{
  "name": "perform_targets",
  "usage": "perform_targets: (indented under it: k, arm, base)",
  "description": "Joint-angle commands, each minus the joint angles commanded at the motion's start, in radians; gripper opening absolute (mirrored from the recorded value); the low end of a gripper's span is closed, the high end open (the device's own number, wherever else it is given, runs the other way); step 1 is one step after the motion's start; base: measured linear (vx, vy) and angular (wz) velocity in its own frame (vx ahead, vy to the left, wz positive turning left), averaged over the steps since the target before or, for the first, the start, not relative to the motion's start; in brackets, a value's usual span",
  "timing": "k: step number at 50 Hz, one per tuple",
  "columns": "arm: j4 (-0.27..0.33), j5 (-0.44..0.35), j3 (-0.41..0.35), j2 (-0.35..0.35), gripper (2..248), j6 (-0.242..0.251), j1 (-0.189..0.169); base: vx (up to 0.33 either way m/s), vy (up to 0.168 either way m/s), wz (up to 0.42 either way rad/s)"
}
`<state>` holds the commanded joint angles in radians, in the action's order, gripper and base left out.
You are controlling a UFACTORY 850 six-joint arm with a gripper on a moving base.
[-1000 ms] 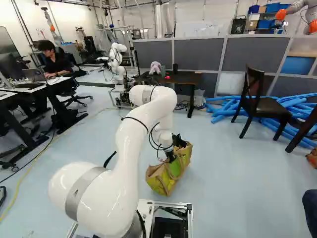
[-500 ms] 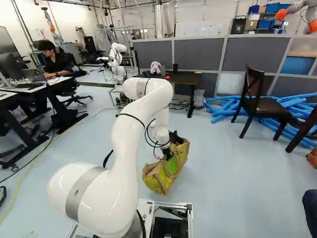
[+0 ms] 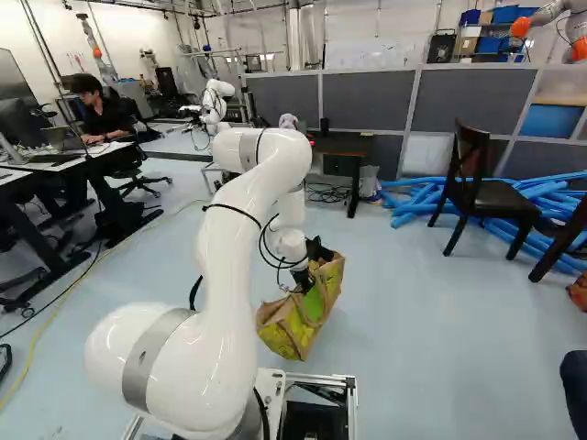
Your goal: Pick up the bag on the ground and place it on the table
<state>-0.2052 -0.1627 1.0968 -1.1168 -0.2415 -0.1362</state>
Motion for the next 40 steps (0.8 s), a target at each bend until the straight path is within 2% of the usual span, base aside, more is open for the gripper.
perform_targets:
  k: [40]
  arm:
    - [0.064,0.026,-0.173,0.178,21,0.000,0.067]
  base:
    - [0.000,0.000,0.000]
